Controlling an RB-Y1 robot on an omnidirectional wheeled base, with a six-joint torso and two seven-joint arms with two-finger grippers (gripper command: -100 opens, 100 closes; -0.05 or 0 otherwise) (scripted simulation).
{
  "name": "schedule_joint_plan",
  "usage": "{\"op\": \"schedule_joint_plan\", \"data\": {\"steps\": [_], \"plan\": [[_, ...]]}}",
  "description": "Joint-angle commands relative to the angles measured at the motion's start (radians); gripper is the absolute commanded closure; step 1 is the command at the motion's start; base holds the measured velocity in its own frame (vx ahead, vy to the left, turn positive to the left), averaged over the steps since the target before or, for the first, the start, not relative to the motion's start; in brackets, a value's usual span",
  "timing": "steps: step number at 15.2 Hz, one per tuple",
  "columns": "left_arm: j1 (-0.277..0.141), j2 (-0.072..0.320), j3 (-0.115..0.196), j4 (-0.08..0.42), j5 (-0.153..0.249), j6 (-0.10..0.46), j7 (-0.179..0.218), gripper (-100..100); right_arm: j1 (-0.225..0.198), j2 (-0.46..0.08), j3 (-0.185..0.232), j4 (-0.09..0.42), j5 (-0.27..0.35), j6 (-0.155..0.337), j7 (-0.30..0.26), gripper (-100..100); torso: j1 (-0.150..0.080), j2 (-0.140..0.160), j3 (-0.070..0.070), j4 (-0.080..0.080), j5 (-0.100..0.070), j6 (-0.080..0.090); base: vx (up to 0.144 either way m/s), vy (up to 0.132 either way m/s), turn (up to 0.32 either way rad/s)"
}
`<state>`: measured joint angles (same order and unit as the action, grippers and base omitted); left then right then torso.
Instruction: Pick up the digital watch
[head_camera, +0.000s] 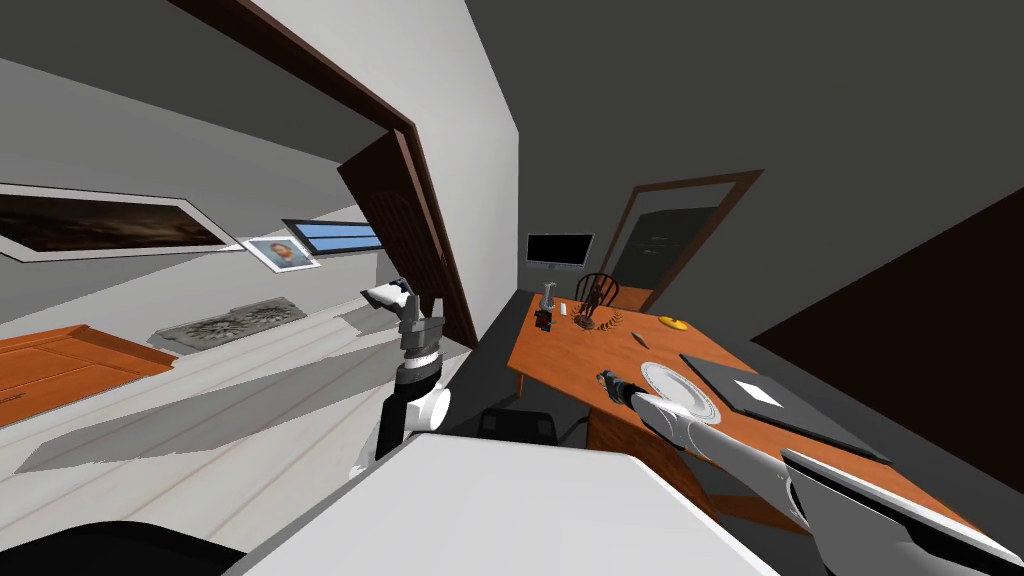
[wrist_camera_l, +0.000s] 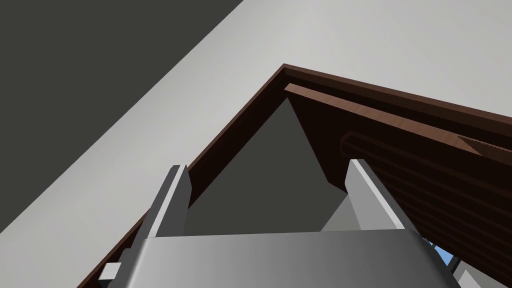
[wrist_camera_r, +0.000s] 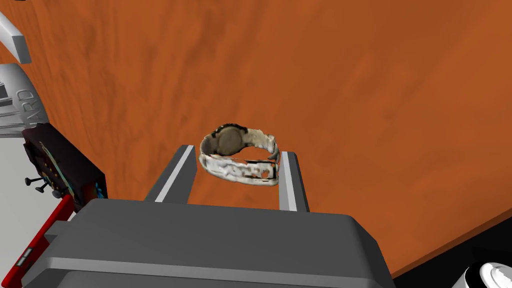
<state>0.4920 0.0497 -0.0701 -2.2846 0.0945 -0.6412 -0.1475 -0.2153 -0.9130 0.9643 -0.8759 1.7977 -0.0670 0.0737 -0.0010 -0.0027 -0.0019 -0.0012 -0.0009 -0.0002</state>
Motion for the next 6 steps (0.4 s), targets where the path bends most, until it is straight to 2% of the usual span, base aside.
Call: {"op": "schedule_joint_plan", "data": {"steps": [1,4,6], "plan": [[0.0,0.0,0.0,0.0,0.0,0.0,0.0,0,-0.008,-0.021,-0.012,-0.023,0.021,-0.03,-0.022,100,0.0,0.0,0.0,0.0,0.0,0.0,-0.026,0.0,-0.002],[0.0,0.0,0.0,0.0,0.0,0.0,0.0,0,-0.014,-0.031,-0.013,-0.032,0.021,-0.039,-0.027,100,0.0,0.003,0.002,0.0,0.0,0.0,-0.055,0.005,-0.005],[0.0,0.0,0.0,0.0,0.0,0.0,0.0,0,-0.009,-0.027,-0.024,-0.033,0.037,-0.042,-0.035,100,0.0,0.002,0.001,0.0,0.0,0.001,-0.02,0.004,-0.003]]}}
